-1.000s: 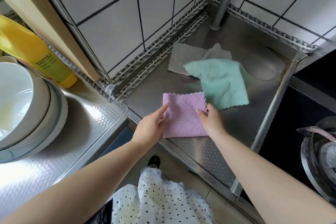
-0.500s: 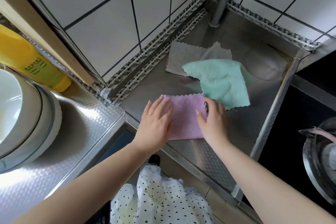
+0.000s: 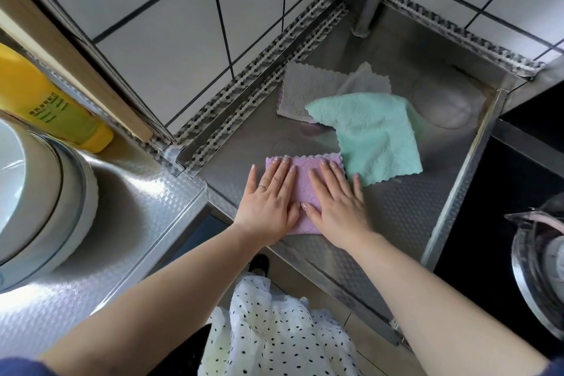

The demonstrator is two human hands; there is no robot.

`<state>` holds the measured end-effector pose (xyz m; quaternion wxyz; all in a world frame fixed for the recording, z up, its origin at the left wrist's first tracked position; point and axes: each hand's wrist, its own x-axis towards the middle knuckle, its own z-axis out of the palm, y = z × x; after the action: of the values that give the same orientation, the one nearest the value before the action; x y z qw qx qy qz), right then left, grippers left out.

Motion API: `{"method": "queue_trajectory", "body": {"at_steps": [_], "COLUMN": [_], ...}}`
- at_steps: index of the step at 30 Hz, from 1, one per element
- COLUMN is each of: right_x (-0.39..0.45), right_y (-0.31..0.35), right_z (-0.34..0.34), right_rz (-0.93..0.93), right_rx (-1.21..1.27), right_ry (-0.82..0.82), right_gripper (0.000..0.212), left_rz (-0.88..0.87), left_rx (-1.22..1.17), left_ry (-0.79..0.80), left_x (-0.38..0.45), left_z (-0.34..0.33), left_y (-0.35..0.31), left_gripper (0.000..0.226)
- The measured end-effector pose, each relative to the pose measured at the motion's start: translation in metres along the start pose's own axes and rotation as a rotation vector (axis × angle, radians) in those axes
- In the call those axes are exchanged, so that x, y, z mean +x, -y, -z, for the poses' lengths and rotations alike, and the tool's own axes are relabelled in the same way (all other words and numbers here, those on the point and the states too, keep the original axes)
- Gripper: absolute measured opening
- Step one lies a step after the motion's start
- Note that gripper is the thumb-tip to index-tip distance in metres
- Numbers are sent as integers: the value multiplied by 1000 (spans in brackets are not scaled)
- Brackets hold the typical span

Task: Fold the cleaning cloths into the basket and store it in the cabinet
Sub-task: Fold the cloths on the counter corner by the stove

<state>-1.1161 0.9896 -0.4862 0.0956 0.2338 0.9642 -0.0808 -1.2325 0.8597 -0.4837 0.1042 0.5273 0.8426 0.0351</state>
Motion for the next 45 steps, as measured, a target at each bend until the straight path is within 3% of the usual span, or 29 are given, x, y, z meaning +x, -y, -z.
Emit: {"method": "queue_trajectory", "body": {"at_steps": [5,9,12,16,20,24,28,31,39,45], "right_x": [0,-13,-19,-18,-21,-22,-12,6,32,33], "right_y": [-2,-14,-23,-20,-13,-3,19,40,69,68], "right_z": [9,22,27,27,28,24,24,25,28,28], "right_rz": [-26,-217,-403,-462,-445,-497,-522,-491,-415,-399], "right_rx": [97,415,632,691,649,806,971,1026,972,911], "right_ry": [28,-243,-180,-84,-28,40,75,61,117,126], "right_gripper": [72,60,49,43,46,42,24,36,31,29], "left_rz": [7,191,349,526,549,592,557,490,388,400], "left_rx": [-91,-527,-782,-978,-975,-966,-924,-816,-507,-421], "left_ry": [-11,-80,-105,32,76,-19,-118,-144,-45,-70], "left_x": [0,-9,-15,-13,-7,-1,6,15,30,27], "left_z": [4,22,42,45,45,46,55,63,64,47], "left_y": [3,14,17,18,14,13,32,58,102,100], "left_gripper": [69,60,36,39,48,51,51,52,57,59]}}
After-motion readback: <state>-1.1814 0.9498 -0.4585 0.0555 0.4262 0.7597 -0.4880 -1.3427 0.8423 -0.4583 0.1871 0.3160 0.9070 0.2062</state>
